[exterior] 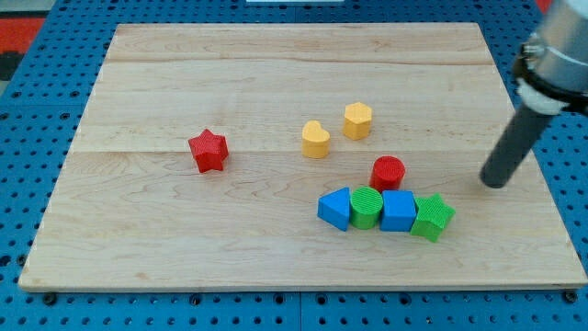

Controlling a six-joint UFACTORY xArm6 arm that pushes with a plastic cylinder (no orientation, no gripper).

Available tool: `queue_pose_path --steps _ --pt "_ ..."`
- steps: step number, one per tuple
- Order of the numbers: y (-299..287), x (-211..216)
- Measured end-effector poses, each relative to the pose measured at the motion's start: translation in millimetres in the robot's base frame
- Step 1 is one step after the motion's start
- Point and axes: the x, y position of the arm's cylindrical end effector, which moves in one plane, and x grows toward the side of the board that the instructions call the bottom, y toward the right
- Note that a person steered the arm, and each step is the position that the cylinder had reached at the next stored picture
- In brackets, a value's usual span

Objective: Move the red circle to the top right of the red star

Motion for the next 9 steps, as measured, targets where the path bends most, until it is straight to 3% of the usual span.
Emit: queue_pose_path --steps 4,6,8,9 --pt "-186 -3" --pt "-206 -48" --pt "-216 -45" --pt "-250 -44"
